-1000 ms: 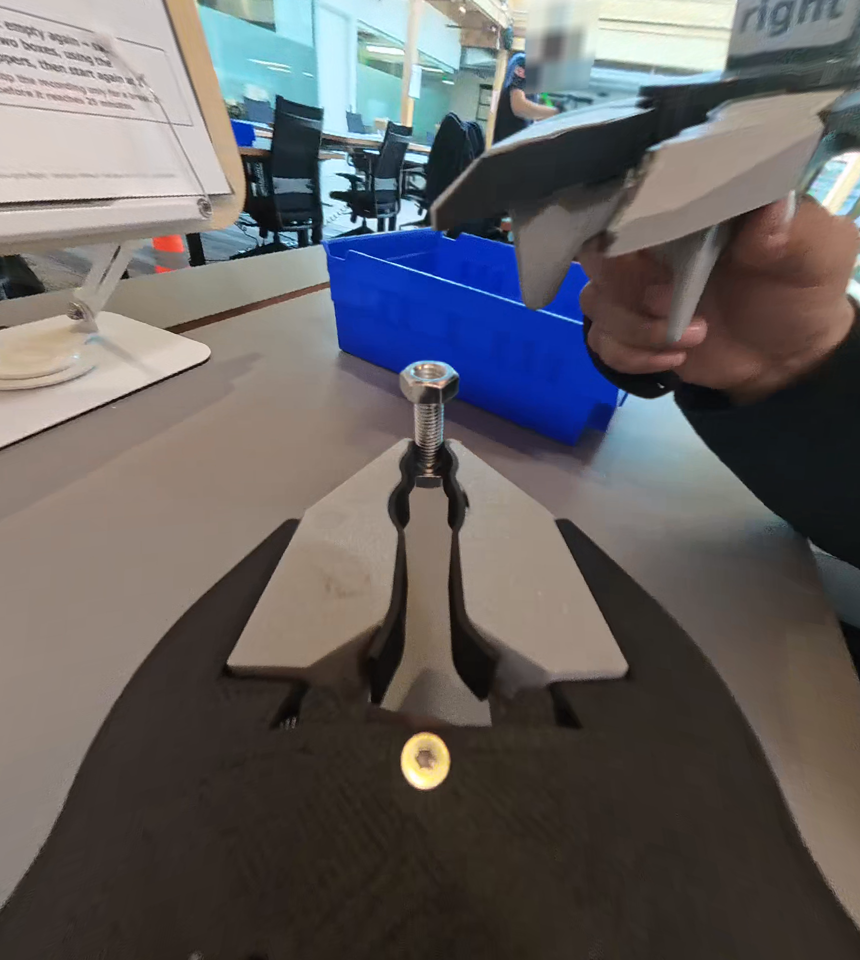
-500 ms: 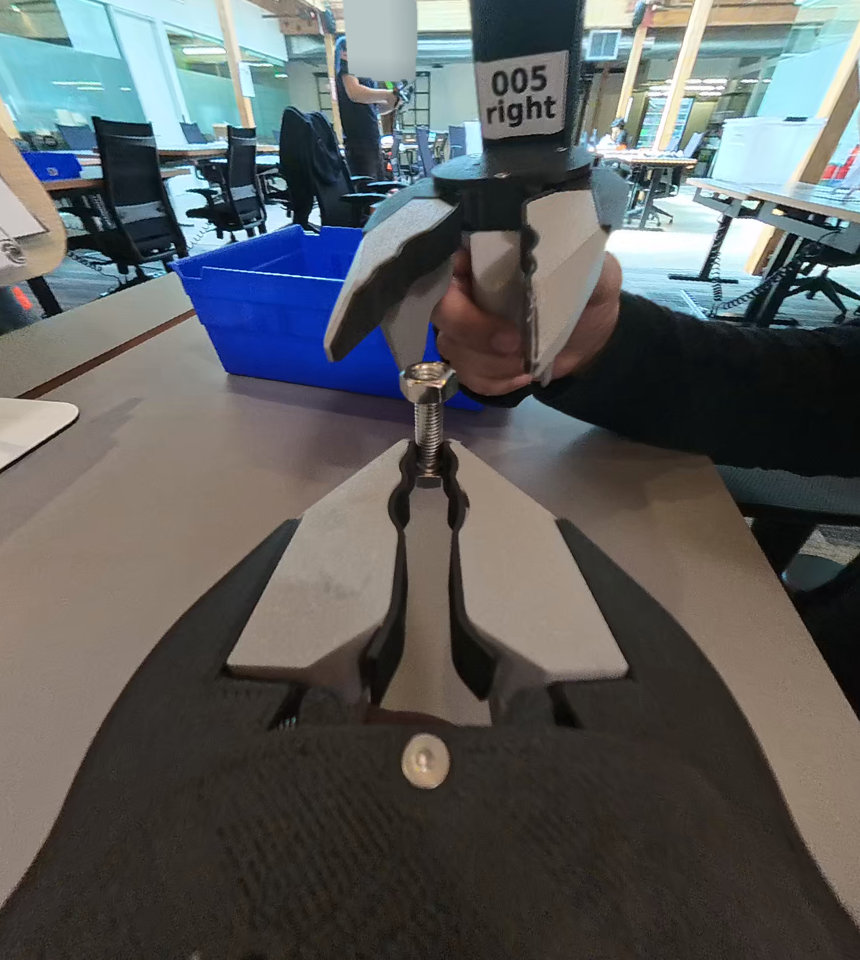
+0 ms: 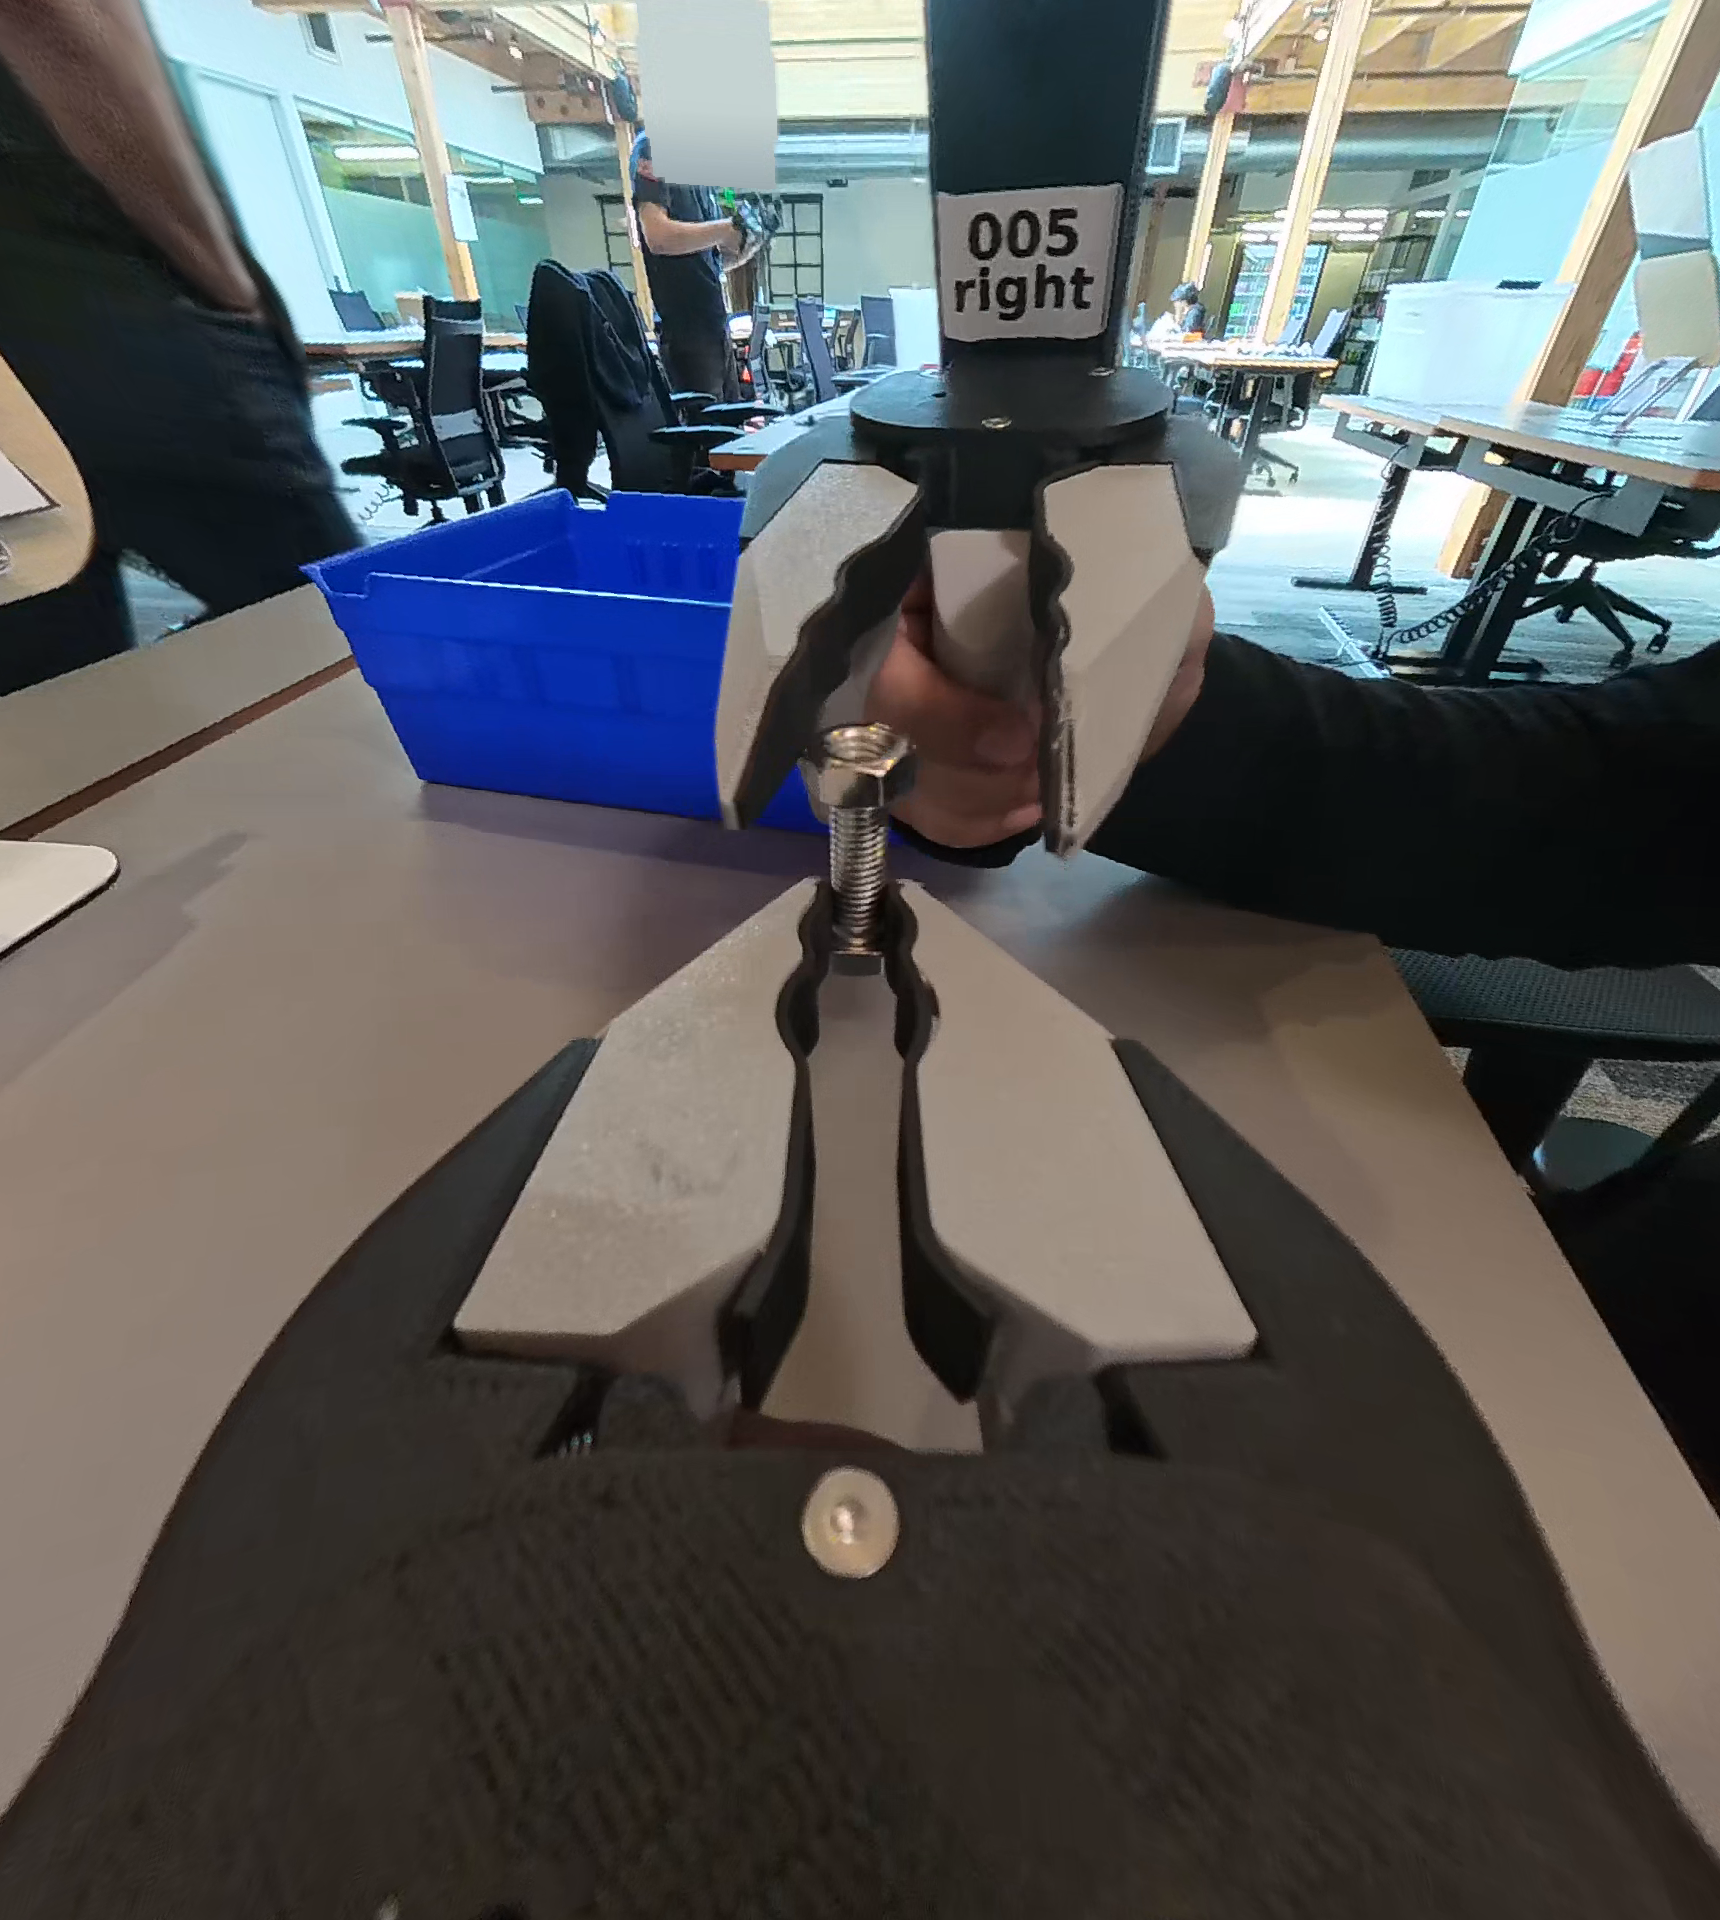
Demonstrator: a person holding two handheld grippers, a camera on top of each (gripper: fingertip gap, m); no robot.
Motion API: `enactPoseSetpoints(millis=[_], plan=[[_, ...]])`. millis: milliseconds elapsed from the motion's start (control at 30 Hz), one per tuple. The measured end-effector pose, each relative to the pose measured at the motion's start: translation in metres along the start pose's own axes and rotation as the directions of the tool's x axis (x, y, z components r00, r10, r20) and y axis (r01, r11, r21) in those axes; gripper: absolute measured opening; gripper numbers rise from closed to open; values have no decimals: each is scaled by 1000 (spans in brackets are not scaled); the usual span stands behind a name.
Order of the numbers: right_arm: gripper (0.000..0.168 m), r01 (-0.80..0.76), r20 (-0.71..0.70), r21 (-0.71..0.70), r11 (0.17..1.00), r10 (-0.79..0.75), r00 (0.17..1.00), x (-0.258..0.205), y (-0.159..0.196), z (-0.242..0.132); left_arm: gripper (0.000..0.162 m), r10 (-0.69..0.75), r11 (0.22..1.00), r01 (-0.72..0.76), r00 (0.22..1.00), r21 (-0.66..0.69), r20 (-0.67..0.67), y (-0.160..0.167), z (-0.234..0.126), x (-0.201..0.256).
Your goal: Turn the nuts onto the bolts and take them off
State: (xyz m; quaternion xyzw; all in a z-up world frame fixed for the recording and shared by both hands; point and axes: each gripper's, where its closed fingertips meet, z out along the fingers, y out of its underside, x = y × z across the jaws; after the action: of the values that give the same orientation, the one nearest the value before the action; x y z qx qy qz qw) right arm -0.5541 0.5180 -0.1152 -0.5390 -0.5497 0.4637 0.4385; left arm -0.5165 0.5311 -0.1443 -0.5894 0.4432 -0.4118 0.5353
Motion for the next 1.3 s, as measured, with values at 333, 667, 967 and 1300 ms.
enactPoseSetpoints(millis=[333,667,967,1300], plan=[[40,-11,-32,1,1000,11,999,3,0,-9,7,-14,1000,13,1000,12,24,-3,-5,-7],[46,-25,-50,25,999,26,998,7,-1,-9,7,-6,1000,6,1000,-10,-1,1,1,1],[46,4,-27,-23,1000,-5,1000,-2,6,5,7,-4,1000,4,1000,-7,12,0,0,-1],[44,-13,-69,18,1000,14,998,8,-1,-12,6,-23,1000,23,999,9,39,-2,-4,-9]])
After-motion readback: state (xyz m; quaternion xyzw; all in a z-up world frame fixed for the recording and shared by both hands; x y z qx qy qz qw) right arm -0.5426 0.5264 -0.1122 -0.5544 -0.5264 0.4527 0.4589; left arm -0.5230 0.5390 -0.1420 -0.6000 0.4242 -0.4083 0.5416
